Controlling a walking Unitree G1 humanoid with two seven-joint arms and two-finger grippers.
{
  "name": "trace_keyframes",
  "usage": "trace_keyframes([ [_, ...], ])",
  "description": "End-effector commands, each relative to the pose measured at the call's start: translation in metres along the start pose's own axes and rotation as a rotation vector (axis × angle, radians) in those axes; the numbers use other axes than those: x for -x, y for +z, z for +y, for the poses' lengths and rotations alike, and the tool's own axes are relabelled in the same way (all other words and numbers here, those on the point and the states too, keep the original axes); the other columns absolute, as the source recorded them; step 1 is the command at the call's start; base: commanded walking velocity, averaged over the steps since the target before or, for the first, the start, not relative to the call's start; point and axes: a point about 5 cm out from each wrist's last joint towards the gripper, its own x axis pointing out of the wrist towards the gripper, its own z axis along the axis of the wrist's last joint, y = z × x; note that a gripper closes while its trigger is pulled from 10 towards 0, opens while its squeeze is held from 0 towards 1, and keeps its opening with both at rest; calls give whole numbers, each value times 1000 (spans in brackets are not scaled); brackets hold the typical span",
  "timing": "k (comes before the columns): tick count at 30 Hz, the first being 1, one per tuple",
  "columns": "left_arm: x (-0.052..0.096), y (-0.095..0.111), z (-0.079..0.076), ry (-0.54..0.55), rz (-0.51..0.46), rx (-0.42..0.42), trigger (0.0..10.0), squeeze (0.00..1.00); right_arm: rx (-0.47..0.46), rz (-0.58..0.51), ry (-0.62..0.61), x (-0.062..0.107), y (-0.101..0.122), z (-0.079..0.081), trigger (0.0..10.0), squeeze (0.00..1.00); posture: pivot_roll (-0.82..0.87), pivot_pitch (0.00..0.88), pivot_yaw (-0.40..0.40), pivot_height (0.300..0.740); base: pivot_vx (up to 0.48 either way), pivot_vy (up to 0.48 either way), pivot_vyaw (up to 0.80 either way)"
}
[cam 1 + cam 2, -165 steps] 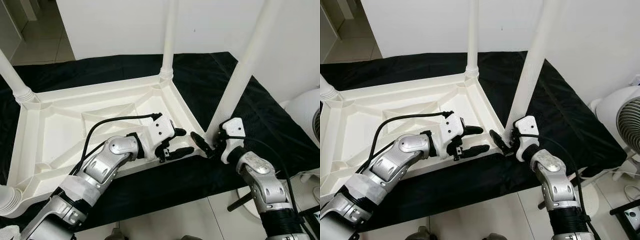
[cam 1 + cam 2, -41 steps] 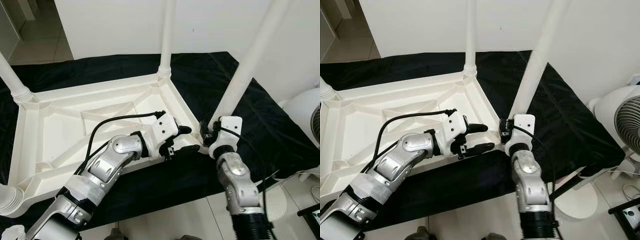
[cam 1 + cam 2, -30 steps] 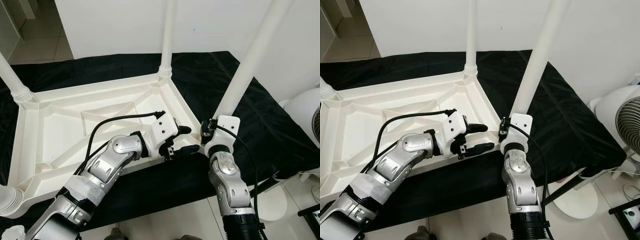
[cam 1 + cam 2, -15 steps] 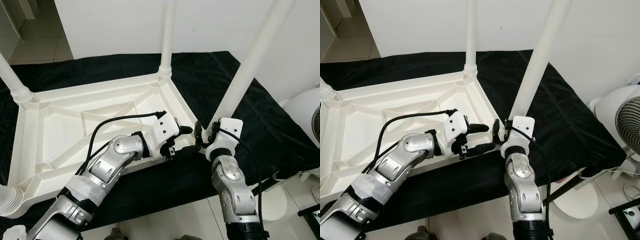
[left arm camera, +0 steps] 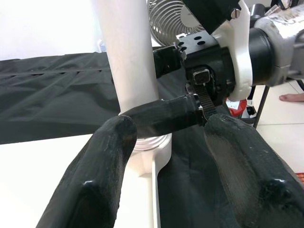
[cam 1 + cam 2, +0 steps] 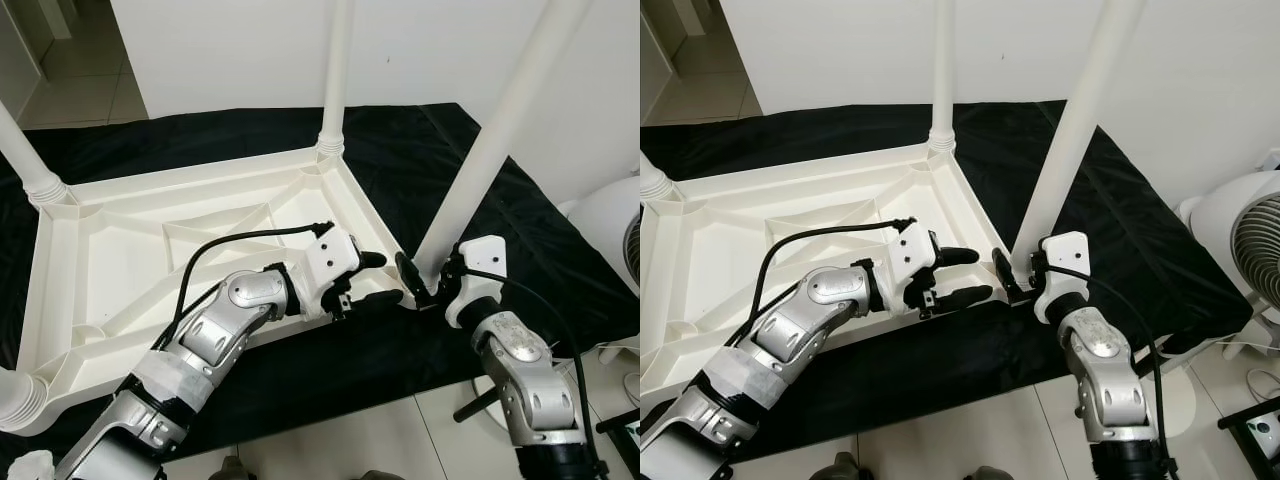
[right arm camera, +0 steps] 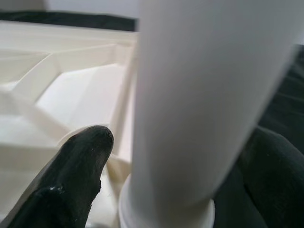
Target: Building children table
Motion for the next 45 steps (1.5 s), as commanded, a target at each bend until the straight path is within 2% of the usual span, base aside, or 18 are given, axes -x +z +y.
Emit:
trace_keyframes([
  [1,0,3,-3,-102,3,-21,10000,0,19,12,54,-4,-2,-1,10000,0,-35,0,-15,740,0,0,0],
  [5,0,4,-2,-99,2,-25,10000,0,35,26,138,-8,-5,-2,10000,0,-31,0,-15,740,0,0,0],
  [10,0,5,0,-91,1,-27,10000,0,40,36,168,-10,-8,-1,10000,0,-24,0,-21,740,0,0,0],
  [11,0,5,1,-83,1,-28,10000,0,44,36,193,-13,-10,1,3725,0,-19,0,-24,740,0,0,0],
  [14,0,5,1,-82,1,-28,10000,0,46,36,203,-13,-10,2,3725,0,-19,0,-24,740,0,0,0],
  [15,0,5,1,-81,1,-28,10000,0,41,33,213,-14,-11,2,0,0,-17,0,-27,740,0,0,0],
  [27,1,5,2,-70,2,-32,10000,0,-5,31,257,-12,-16,6,0,0,-11,0,-33,740,0,0,0],
  [28,1,5,2,-71,2,-32,10000,0,-12,28,227,-12,-16,4,10000,0,-11,0,-33,740,0,0,0],
  [31,1,5,2,-72,2,-32,10000,0,-16,26,216,-13,-16,4,10000,0,-11,0,-33,740,0,0,0],
  [33,2,4,3,-65,6,-32,10000,0,-35,39,150,-14,-18,3,10000,0,-8,0,-38,740,0,0,0],
  [36,2,3,3,-62,7,-33,10000,0,-42,45,121,-15,-18,3,10000,0,-8,0,-38,740,0,0,0],
  [40,4,1,4,-58,12,-27,10000,0,-50,33,74,-15,-16,7,10000,0,-15,0,-36,740,0,0,0],
  [42,5,-1,4,-56,18,-28,10000,0,-75,2,4,-15,-11,15,10000,0,-19,0,-34,740,0,0,0],
  [45,5,-1,4,-55,20,-29,10000,0,-89,-11,-27,-16,-8,19,10000,0,-21,0,-32,740,0,0,0],
])
